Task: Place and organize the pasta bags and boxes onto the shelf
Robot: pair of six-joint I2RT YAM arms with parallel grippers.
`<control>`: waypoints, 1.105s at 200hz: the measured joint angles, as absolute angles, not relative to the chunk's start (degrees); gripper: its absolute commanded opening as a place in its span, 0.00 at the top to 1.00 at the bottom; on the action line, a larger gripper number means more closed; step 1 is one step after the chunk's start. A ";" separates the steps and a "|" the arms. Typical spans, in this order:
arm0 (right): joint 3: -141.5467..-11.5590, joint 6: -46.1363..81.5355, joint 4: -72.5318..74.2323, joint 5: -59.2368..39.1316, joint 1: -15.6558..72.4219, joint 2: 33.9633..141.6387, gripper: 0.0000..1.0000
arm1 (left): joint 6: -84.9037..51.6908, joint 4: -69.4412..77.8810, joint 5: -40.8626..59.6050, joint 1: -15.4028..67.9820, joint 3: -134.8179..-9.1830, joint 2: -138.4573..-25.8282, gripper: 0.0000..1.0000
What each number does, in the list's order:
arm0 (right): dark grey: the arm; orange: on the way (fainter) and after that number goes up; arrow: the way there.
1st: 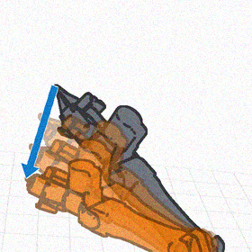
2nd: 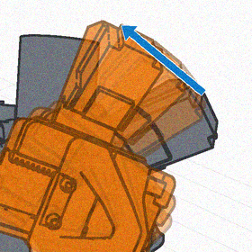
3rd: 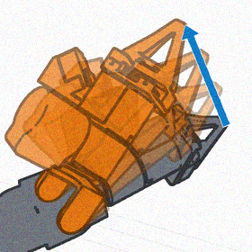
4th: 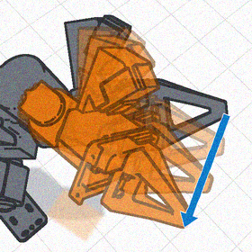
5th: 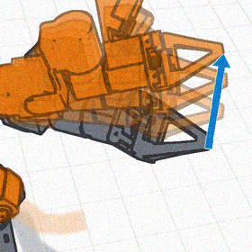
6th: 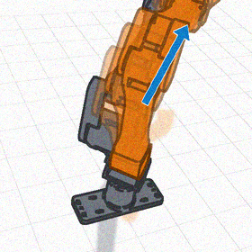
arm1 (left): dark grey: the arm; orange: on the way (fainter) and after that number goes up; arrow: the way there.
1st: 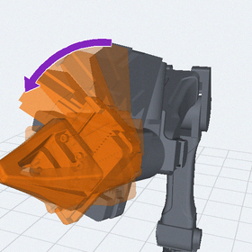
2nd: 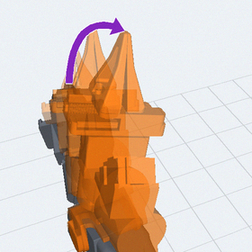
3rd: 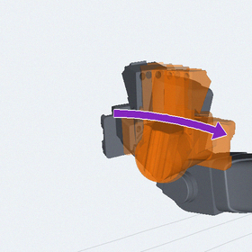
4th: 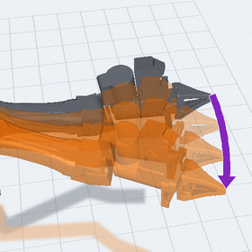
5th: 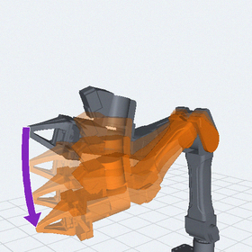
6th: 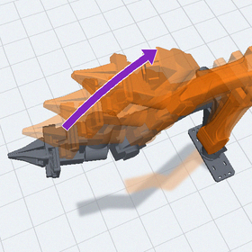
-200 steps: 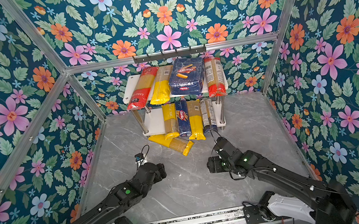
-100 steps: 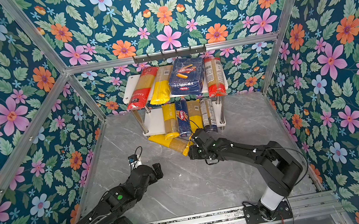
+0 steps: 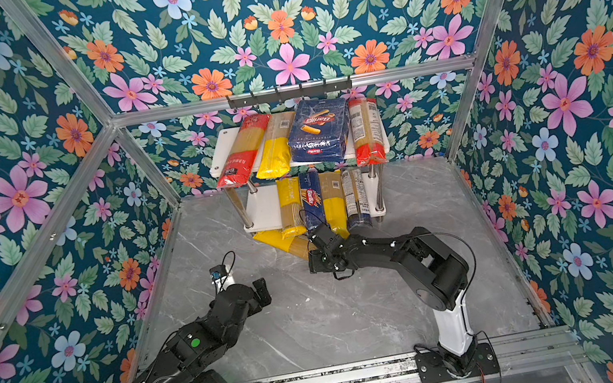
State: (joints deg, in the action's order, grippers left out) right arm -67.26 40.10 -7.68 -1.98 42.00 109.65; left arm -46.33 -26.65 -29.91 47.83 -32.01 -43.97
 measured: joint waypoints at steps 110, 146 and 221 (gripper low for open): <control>-70.91 40.23 -6.87 -0.14 42.04 113.43 0.48 | -43.48 -27.00 -30.39 45.78 -32.32 -43.99 0.00; -70.52 40.29 -7.55 -1.06 42.04 113.16 0.62 | -43.27 -27.00 -30.20 45.36 -32.16 -43.99 0.00; -69.49 41.58 -9.04 -2.66 44.10 111.79 0.82 | -43.11 -27.03 -29.87 45.12 -31.16 -42.54 0.00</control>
State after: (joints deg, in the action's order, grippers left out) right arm -69.49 41.58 -9.04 -2.66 44.10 111.79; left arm -43.11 -27.03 -29.87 45.12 -31.16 -42.54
